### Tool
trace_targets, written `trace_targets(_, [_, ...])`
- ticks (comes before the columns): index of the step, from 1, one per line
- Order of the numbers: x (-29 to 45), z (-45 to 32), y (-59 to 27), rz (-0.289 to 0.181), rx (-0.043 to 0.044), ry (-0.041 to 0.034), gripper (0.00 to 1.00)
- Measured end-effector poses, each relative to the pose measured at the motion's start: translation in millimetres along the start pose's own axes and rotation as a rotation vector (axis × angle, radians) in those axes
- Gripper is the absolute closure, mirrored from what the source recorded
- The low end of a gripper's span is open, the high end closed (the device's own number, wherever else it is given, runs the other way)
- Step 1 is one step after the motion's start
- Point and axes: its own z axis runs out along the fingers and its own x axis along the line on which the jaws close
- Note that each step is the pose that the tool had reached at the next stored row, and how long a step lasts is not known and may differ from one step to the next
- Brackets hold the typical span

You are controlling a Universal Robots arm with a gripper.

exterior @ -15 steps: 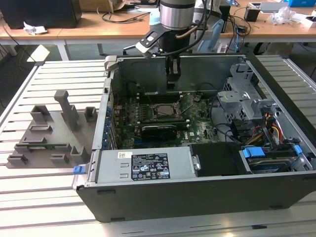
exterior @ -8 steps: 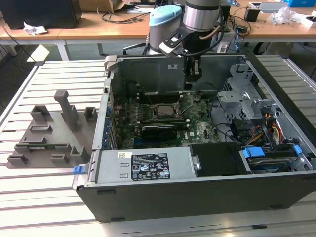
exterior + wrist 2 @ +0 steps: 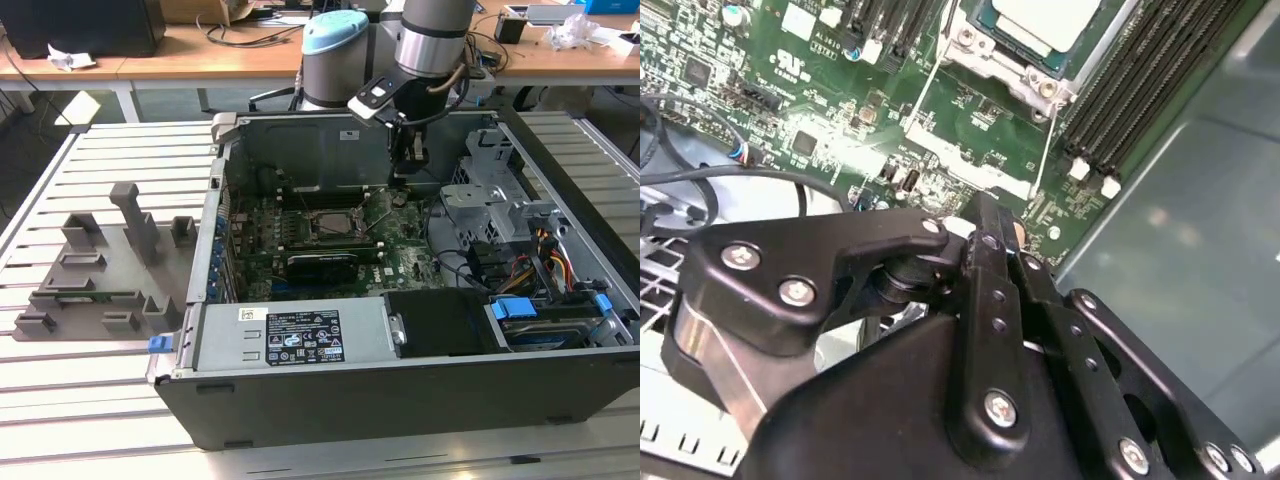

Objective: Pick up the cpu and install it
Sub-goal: 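Close the cpu cover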

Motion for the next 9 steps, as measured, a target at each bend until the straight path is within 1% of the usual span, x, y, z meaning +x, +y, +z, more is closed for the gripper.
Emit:
trace_targets(1, [0.4, 3.9, 4.4, -0.008, -0.0001, -0.0010, 0.89])
trace_targets(2, [0.7, 7.0, 5.8, -0.010, 0.0000, -0.0018, 0.89])
trace_targets(4, [0.9, 13.3, 6.1, -0.011, 0.0002, -0.0019, 0.89])
trace_targets(5, [0.9, 15.0, 5.8, -0.011, 0.0003, -0.0019, 0.89])
trace_targets(6, [1.0, 15.8, 3.1, -0.011, 0.0004, -0.0020, 0.89])
trace_targets(7, [0.9, 16.2, -2.5, -0.011, 0.0003, -0.0019, 0.89])
trace_targets(9, [0.9, 16.5, -7.8, -0.011, 0.0000, -0.0018, 0.89])
